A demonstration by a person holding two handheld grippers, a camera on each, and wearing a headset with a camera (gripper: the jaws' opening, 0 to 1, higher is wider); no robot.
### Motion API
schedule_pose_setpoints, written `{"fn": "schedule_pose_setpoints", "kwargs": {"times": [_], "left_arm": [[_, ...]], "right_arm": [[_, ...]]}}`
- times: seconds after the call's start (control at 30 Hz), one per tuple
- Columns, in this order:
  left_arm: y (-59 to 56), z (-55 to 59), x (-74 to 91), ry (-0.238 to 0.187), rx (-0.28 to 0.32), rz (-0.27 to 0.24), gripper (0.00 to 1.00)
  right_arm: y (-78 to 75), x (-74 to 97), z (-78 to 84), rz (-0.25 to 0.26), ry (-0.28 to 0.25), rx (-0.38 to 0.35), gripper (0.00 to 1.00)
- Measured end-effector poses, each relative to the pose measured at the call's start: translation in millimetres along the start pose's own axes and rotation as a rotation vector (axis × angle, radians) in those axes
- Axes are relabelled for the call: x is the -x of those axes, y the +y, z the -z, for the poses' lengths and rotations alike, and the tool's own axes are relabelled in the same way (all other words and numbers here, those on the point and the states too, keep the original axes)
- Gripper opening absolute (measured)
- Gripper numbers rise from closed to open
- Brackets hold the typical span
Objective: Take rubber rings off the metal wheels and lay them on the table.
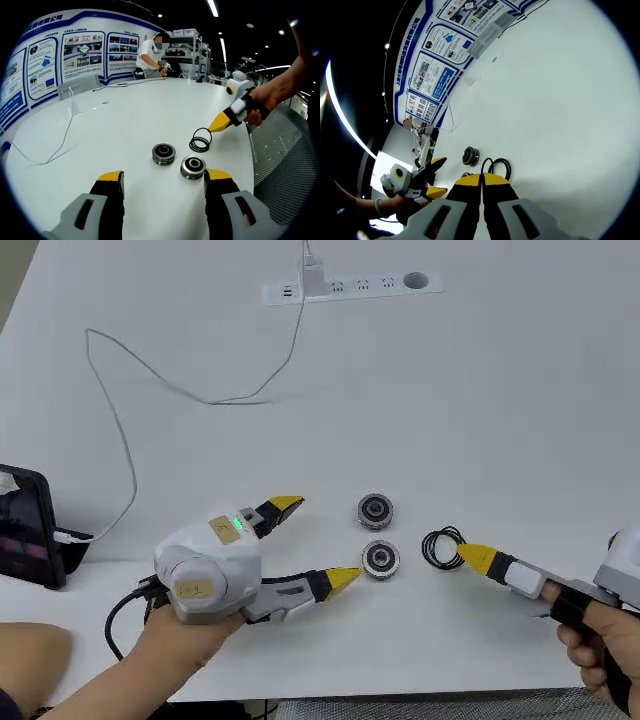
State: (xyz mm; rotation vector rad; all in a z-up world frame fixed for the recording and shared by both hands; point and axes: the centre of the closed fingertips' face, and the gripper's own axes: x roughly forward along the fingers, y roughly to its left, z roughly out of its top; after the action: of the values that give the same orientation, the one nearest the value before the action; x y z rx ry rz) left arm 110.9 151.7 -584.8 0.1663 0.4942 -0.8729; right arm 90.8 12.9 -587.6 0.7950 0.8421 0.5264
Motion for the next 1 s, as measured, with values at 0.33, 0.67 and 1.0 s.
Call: {"fn": "schedule_pose_setpoints", "kwargs": {"times": [0.33, 0.67, 1.0], "left_arm": [[-0.2, 0.7, 1.8, 0.003, 0.008, -0.001, 0.64], [0.5, 3.8, 4.9, 0.006, 0.015, -0.006, 0.63], [-2.8, 4.2, 10.6, 0.002, 0.024, -0.009, 0.63]], "right_arm": [[-14.0, -1.2, 4.6, 0.089, 0.041, 0.137, 0.02], [-23.2, -0.6, 6.4, 0.167, 0.113, 0.384, 0.12], [-19.8, 1.5, 12.7, 0.190, 0.150, 0.530, 0.23]]}}
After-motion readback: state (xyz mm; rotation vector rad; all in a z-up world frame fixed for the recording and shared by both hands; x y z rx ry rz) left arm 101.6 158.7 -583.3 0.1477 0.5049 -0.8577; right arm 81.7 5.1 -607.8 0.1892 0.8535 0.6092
